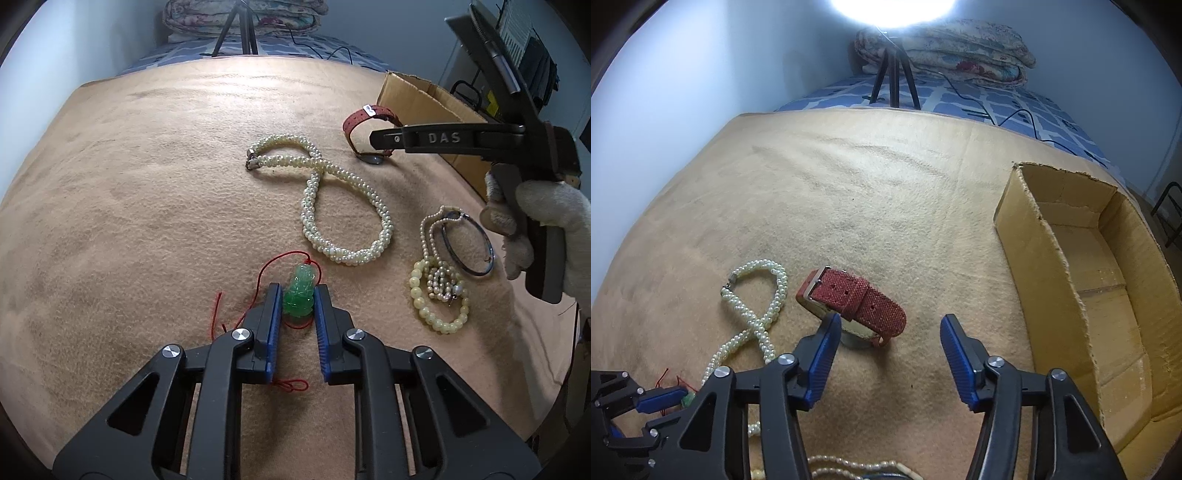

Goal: Organize jewelry
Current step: 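Close the right tool on the red watch strap while the left tool lifts the pendant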

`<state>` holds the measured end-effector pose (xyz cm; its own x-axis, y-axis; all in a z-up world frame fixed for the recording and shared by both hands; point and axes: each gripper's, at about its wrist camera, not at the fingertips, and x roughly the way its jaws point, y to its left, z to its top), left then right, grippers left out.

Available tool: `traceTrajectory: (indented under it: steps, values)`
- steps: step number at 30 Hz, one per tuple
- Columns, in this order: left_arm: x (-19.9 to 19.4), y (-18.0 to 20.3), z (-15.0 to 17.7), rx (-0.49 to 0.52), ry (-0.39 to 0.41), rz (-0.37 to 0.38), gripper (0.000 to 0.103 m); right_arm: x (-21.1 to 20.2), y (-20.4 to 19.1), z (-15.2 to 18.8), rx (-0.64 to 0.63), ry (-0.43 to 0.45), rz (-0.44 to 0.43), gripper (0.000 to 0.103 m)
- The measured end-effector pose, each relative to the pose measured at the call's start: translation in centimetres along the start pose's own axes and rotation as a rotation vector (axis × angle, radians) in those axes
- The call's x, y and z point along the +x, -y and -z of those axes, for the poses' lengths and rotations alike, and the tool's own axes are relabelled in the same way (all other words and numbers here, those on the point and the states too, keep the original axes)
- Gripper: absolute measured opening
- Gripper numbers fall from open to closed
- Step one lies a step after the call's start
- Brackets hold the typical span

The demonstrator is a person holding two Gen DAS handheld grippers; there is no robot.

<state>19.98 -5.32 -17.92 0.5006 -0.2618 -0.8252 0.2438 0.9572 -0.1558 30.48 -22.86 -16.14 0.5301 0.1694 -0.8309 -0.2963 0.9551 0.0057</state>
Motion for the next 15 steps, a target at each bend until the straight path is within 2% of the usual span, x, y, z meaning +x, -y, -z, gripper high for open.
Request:
traceTrajectory:
  steps: [2,6,8,15]
  values:
    - [-0.2,-0.1,0.1,-0.003,0.002,0.003,0.016,0.1,0.0,0.0,-0.002,-0.001,0.0,0.044]
    - [-0.6,-0.2,0.3,-0.004,0.008,0.007,0.016,0.5,0.4,-0.3,0.022,-0.003,-0.022,0.031]
    - [-1.0,-0.4,0.4,-0.011,0.016,0.008,0.016,0.7,0.7,-0.4,0.036,0.0,-0.037,0.021]
    - [-2.3,-1.2,0.3,-0.031,0.044,0.018,0.016,-0.3,0.4,-0.5,0.047,0.032,-0.053,0.015]
